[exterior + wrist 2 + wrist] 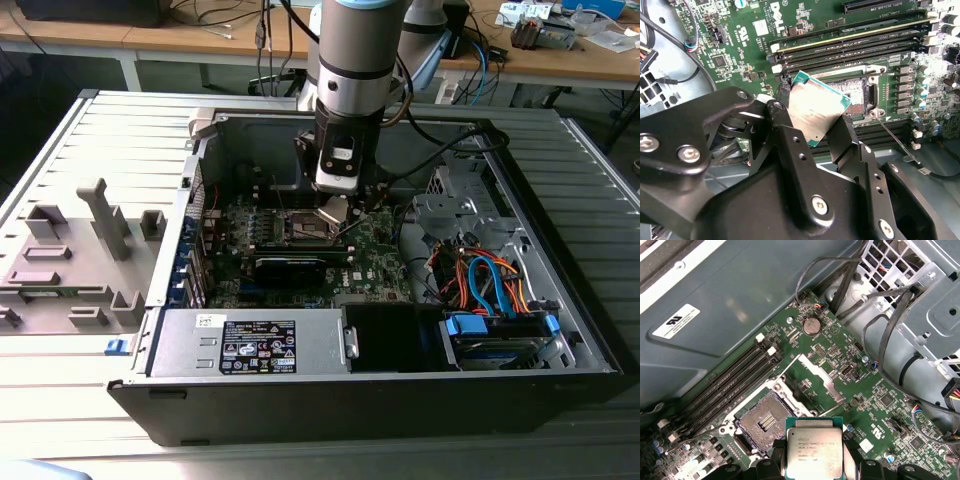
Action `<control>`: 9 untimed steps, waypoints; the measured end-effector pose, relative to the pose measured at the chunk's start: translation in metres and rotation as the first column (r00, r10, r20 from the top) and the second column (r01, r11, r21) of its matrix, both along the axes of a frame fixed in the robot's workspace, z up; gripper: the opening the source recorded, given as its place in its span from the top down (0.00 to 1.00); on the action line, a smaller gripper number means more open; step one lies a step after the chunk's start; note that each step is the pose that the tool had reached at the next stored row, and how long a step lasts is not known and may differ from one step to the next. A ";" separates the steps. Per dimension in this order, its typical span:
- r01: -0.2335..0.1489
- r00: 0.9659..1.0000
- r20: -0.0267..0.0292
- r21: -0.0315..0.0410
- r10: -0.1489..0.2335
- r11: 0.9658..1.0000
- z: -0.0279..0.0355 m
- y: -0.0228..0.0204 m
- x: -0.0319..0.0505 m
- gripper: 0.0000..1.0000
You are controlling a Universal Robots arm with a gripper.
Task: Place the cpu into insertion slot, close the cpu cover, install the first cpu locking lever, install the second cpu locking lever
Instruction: 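Place the cpu into insertion slot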
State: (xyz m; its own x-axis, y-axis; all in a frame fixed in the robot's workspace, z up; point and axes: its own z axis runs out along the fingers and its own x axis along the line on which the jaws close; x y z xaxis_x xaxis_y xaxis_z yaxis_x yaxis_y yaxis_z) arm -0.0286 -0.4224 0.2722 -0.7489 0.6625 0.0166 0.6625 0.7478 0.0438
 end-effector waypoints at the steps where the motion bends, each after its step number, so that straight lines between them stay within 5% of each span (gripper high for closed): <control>1: 0.004 1.000 0.000 0.000 -0.004 1.000 0.0000 0.0000 0.0000 0.45; 9: 0.017 1.000 0.000 -0.002 -0.017 1.000 -0.0001 0.0001 0.0000 0.45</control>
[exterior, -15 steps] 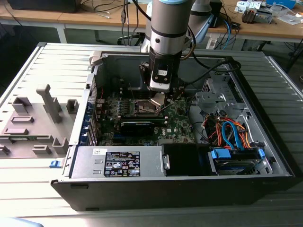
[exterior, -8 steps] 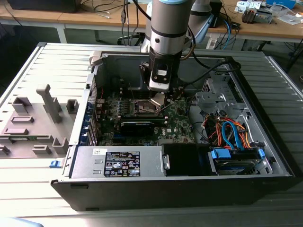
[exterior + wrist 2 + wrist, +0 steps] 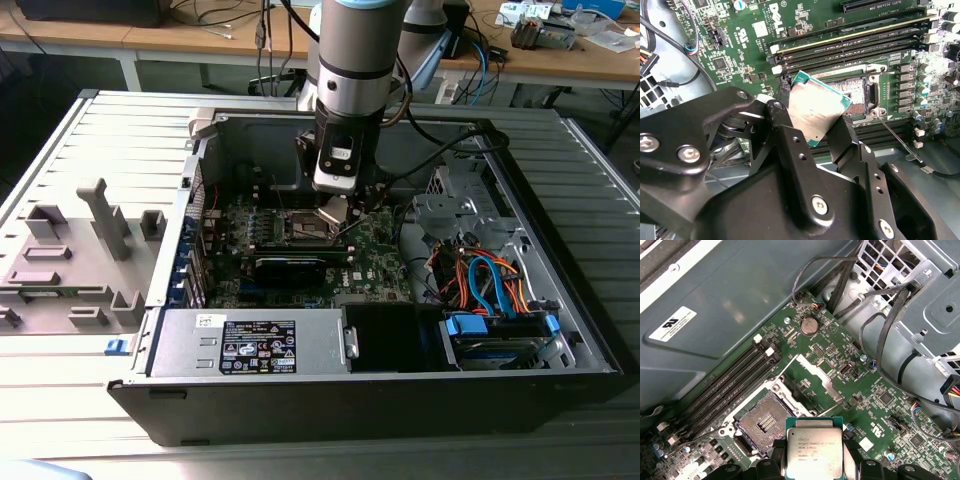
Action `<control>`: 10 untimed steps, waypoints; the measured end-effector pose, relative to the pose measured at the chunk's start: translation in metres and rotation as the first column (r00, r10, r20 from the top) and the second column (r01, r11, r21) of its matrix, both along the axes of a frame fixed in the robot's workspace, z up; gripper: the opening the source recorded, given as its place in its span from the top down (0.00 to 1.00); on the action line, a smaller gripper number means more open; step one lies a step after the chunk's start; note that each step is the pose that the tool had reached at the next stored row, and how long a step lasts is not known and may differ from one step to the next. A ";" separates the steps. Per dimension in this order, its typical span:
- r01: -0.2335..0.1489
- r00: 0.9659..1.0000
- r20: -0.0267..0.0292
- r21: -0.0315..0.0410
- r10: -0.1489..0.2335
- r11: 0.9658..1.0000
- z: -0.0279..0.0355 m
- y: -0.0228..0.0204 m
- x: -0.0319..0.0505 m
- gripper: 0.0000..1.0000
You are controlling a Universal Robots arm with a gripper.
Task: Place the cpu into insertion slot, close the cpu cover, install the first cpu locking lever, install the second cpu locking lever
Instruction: 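Place the cpu into insertion slot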
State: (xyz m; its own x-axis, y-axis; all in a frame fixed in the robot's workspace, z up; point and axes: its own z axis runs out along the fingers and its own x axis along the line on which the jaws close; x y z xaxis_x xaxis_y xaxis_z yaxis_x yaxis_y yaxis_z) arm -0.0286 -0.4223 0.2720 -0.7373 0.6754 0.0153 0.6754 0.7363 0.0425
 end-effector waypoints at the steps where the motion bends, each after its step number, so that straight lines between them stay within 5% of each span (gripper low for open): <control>1: 0.001 1.000 0.000 -0.001 -0.001 1.000 0.0000 0.0000 0.0000 0.45; 10: 0.021 1.000 0.000 -0.004 -0.021 1.000 -0.0001 0.0000 0.0000 0.45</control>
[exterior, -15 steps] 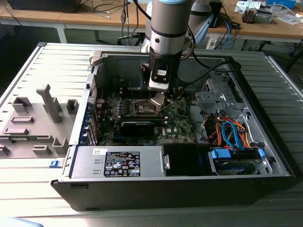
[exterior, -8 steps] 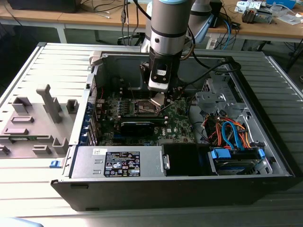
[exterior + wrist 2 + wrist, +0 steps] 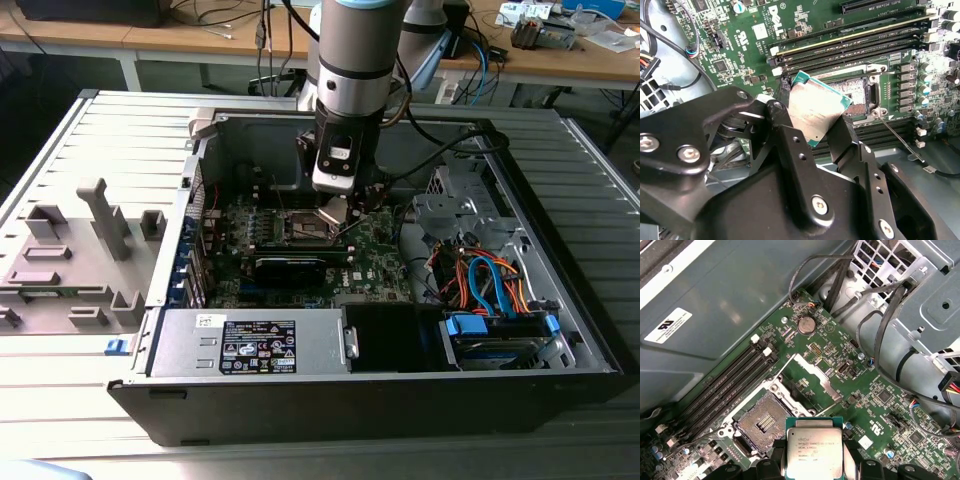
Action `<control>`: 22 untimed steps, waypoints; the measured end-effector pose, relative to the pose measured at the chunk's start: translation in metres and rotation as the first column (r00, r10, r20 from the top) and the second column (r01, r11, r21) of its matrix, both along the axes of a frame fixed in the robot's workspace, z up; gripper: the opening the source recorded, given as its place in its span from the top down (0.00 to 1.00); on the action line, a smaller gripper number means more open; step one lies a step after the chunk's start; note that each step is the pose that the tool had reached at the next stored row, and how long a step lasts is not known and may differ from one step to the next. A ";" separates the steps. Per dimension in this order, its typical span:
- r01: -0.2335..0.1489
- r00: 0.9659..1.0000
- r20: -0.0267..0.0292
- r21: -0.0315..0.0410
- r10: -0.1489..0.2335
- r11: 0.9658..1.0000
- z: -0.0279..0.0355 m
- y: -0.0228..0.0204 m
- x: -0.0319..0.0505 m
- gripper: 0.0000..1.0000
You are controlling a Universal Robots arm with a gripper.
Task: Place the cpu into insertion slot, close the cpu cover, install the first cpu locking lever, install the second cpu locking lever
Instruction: 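Place the cpu into insertion slot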
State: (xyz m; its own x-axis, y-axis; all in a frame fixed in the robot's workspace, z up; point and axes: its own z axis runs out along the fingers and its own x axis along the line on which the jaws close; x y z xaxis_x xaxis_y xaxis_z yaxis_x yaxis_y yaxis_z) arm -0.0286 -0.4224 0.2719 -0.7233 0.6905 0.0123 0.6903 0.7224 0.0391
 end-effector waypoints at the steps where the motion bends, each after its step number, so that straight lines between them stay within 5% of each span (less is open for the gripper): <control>1: 0.007 1.000 0.000 -0.001 -0.007 1.000 -0.0001 0.0000 0.0000 0.45; 22: 0.029 1.000 0.000 -0.007 -0.029 1.000 -0.0012 0.0000 0.0000 0.45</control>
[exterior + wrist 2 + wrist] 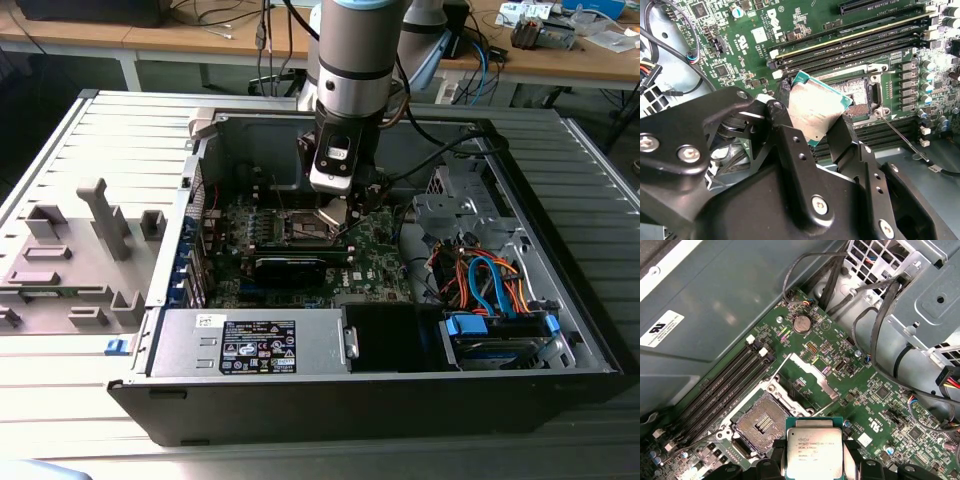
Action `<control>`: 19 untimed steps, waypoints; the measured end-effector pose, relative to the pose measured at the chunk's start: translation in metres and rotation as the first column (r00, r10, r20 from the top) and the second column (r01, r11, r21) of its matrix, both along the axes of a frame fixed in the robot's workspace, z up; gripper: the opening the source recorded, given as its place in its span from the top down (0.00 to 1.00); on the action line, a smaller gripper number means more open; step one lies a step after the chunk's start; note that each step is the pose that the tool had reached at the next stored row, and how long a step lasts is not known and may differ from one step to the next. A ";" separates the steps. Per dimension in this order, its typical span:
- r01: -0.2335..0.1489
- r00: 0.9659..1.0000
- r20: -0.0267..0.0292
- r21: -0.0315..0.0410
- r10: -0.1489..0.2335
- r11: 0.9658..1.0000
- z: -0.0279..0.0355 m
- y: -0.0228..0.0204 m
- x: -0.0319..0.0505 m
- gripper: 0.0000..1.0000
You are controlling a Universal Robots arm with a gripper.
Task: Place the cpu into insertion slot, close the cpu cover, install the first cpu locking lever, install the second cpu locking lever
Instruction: 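Place the cpu into insertion slot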
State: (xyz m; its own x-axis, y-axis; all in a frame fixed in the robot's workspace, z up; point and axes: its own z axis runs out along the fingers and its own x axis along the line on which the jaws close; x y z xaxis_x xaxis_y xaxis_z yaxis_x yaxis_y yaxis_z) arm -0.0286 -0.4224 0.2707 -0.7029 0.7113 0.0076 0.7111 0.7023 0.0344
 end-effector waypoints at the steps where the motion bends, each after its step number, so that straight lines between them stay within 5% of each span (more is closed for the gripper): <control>1: 0.000 1.000 0.000 0.000 0.000 1.000 0.0000 0.0000 0.0000 0.45; 19: 0.009 1.000 0.000 -0.001 -0.009 1.000 -0.0002 0.0000 0.0000 0.45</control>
